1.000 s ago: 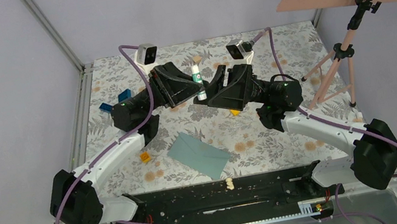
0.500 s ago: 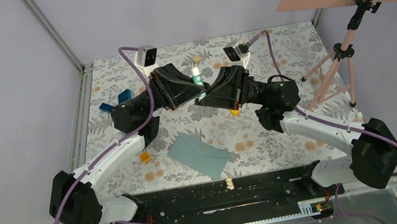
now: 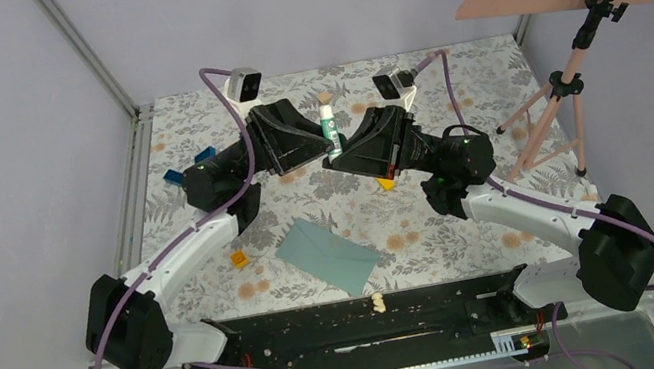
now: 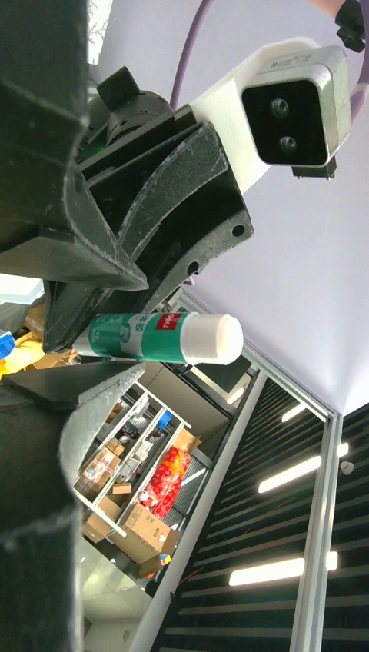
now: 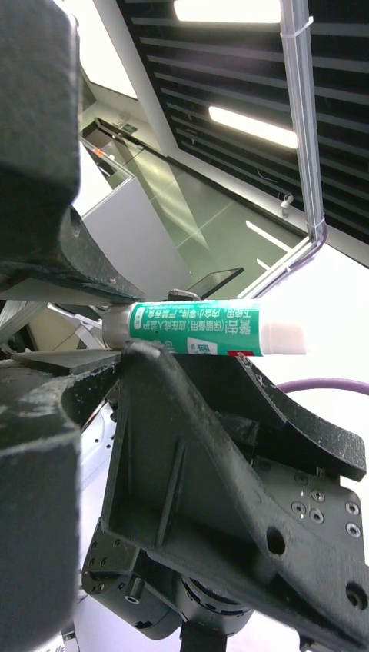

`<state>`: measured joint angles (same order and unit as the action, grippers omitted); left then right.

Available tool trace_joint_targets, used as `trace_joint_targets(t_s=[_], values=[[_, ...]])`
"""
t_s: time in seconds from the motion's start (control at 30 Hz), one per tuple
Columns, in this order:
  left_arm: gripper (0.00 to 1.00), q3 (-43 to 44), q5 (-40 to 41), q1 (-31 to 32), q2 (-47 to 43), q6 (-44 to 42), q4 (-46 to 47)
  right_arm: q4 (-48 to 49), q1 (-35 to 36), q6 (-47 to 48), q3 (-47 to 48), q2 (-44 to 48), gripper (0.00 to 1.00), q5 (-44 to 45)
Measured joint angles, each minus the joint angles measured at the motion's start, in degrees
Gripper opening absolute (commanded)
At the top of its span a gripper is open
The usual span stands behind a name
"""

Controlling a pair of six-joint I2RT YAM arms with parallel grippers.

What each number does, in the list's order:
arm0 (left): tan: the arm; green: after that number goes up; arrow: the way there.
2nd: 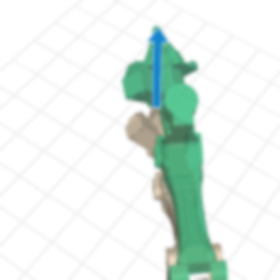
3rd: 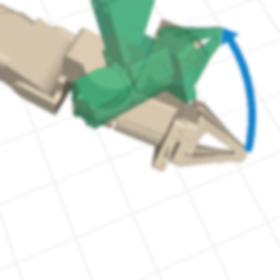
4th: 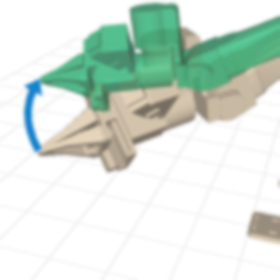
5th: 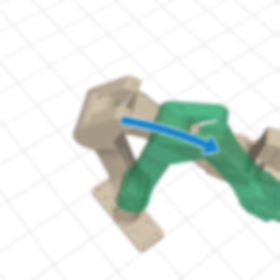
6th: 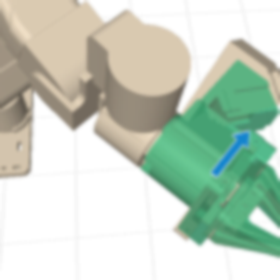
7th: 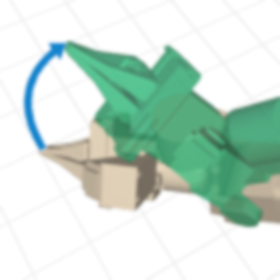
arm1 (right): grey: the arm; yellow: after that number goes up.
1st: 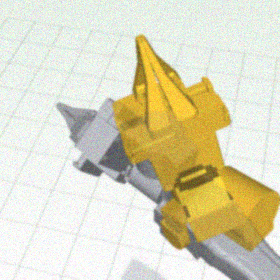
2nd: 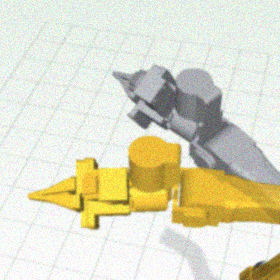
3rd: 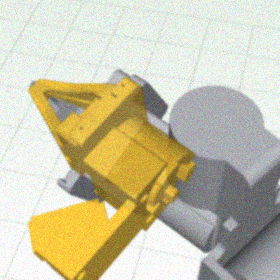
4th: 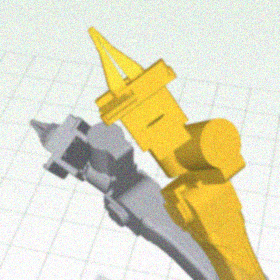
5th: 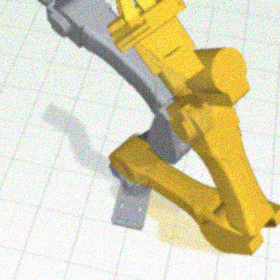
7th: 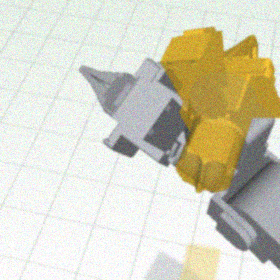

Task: Place the letter into the envelope and seal it
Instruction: Screw the solid glue.

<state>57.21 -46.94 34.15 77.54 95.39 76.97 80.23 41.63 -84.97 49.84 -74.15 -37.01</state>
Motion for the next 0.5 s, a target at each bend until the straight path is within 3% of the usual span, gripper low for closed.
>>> trace_joint_targets(t_s=[0.37, 0.5], values=[[0.44, 1.42, -1.07, -0.37, 0.33, 1.55, 0.02, 0.35, 0.0, -0.61, 0.0, -0.24, 0.0, 0.07], [0.39, 2.49, -1.14, -0.37, 0.66, 1.77, 0.02, 0.42, 0.02, -1.07, 0.0, -1.16, 0.0, 0.04]])
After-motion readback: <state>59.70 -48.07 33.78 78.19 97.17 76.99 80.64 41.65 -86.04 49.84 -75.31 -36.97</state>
